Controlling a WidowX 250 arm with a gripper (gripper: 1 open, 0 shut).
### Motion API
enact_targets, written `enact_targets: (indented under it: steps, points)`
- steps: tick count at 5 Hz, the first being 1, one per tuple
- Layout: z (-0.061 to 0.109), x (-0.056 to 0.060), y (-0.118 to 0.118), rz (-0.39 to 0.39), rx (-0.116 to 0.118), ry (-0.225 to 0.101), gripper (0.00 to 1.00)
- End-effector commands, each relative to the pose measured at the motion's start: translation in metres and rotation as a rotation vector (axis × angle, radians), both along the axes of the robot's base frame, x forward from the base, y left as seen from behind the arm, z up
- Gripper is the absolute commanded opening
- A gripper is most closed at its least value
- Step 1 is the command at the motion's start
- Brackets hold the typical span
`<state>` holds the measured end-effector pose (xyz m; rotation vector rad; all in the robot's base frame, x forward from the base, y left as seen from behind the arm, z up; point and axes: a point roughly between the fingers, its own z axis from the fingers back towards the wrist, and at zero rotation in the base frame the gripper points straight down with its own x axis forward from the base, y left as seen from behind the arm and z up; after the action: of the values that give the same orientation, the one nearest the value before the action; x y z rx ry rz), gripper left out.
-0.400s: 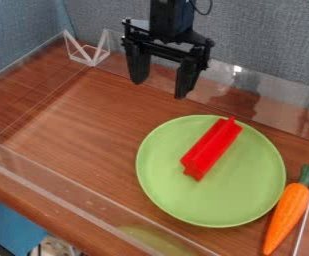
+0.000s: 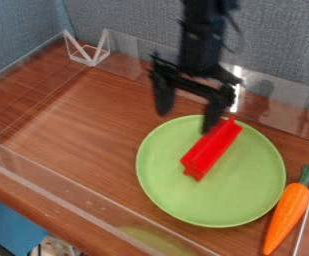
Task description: Put the carrot on the green plate
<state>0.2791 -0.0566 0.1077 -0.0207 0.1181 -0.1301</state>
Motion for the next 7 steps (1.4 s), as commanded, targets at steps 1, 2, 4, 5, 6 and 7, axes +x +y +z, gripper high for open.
enact_targets:
  steps: [1,2,4,5,6,7]
  points:
    - [-0.003,-0.002,-0.037,-0.069,-0.007,-0.045,1.00]
    - [-0.019,-0.013,-0.074,-0.134,0.000,-0.057,1.00]
    - [-0.050,-0.013,-0.130,-0.123,-0.009,-0.075,1.00]
    - [-0.051,-0.017,-0.137,-0.116,-0.013,-0.085,1.00]
    - [-0.051,-0.021,-0.143,-0.110,-0.018,-0.095,1.00]
    - [-0.056,-0.024,-0.146,-0.088,-0.023,-0.105,1.00]
